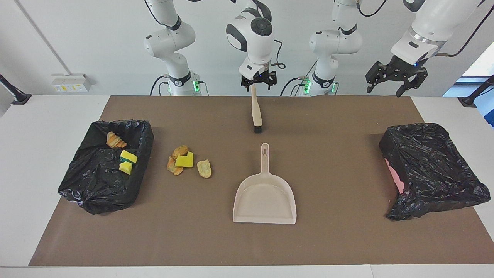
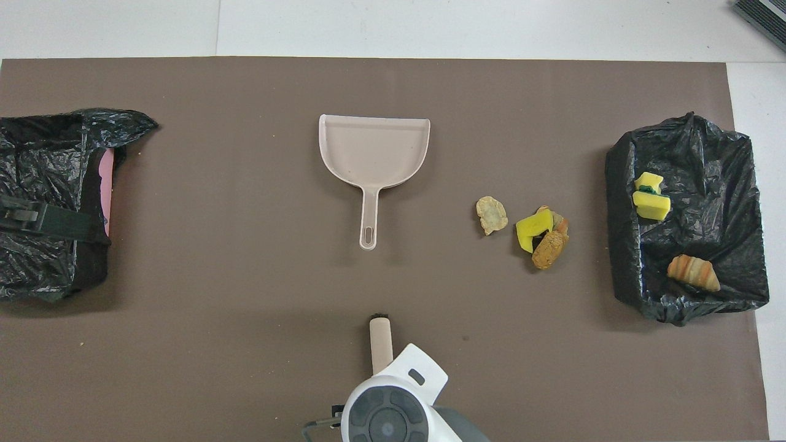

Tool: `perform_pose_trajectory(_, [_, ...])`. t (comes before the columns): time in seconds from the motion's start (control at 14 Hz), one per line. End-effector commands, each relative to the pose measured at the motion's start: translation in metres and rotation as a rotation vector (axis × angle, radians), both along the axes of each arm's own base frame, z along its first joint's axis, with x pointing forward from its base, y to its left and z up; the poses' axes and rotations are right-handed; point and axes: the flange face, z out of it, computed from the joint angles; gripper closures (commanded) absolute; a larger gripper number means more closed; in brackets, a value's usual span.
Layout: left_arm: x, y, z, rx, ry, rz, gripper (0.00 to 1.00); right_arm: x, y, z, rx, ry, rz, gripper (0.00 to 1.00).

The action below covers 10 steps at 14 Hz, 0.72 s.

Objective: Sweep and dump trash in bin

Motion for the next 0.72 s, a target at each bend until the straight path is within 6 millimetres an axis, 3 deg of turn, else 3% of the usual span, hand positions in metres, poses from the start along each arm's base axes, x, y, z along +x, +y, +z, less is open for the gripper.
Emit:
perform_pose_trajectory(0.0, [-0.005, 0.004, 0.003, -0.003, 0.003, 0.0, 0.0, -0.035, -0.018, -0.023, 0.023, -0.008, -0.027, 0.0])
perform_pose_trajectory(0.36, [-0.002, -0.009, 0.002, -0.005, -0.018, -0.022, 0.0, -0.055, -0.01, -0.076, 0.031, 0.001, -0.041, 0.0])
perform_pose_trajectory(0.43, [0.003, -0.016, -0.003, -0.008, -0.033, -0.031, 0.0, -0.061, -0.012, -0.084, 0.029, -0.005, -0.035, 0.0])
perform_pose_trajectory(0.5, [0.004, -0.037, -0.008, -0.009, -0.043, -0.065, 0.0, -0.066, -0.01, -0.089, 0.038, -0.017, -0.027, 0.0])
perform_pose_trajectory(0.64, [0.01, -0.078, -0.023, -0.015, -0.067, -0.097, 0.0, -0.067, -0.007, -0.092, 0.039, -0.016, -0.023, 0.39])
